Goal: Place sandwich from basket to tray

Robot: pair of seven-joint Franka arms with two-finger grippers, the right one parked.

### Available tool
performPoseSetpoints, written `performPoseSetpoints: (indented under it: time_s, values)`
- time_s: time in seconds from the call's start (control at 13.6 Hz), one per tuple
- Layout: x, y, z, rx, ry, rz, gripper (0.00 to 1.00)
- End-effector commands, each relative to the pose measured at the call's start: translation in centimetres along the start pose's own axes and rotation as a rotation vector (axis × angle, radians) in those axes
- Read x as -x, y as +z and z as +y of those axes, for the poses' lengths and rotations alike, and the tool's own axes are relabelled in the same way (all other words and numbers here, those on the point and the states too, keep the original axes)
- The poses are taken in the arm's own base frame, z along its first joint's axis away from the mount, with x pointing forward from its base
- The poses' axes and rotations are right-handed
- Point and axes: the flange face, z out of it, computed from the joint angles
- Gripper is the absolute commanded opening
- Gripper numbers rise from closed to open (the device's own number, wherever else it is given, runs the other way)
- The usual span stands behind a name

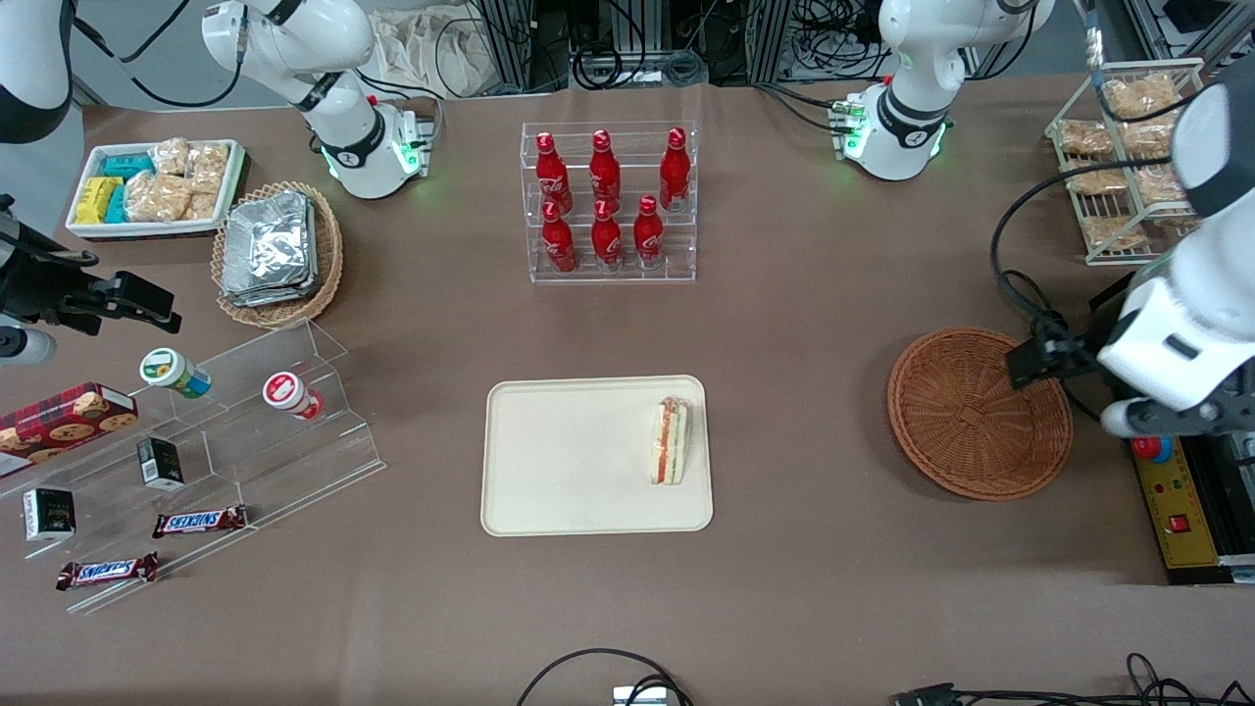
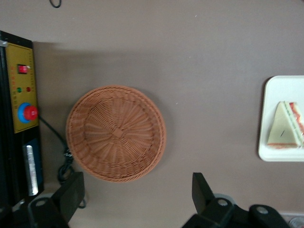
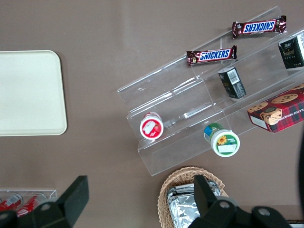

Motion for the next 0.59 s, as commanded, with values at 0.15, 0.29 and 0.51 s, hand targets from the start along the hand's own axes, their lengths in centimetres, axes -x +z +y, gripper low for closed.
performPoseSetpoints:
  time_s: [0.15,0.29,0.51]
  values:
    - [7.4,-3.2,-3.7,0.011,0.055,-0.001,1.0]
    - [8.7,-4.2,-3.7,0.01,0.067,0.008,1.0]
    - [9.6,-4.1,-3.6,0.008,0.068,-0.001,1.0]
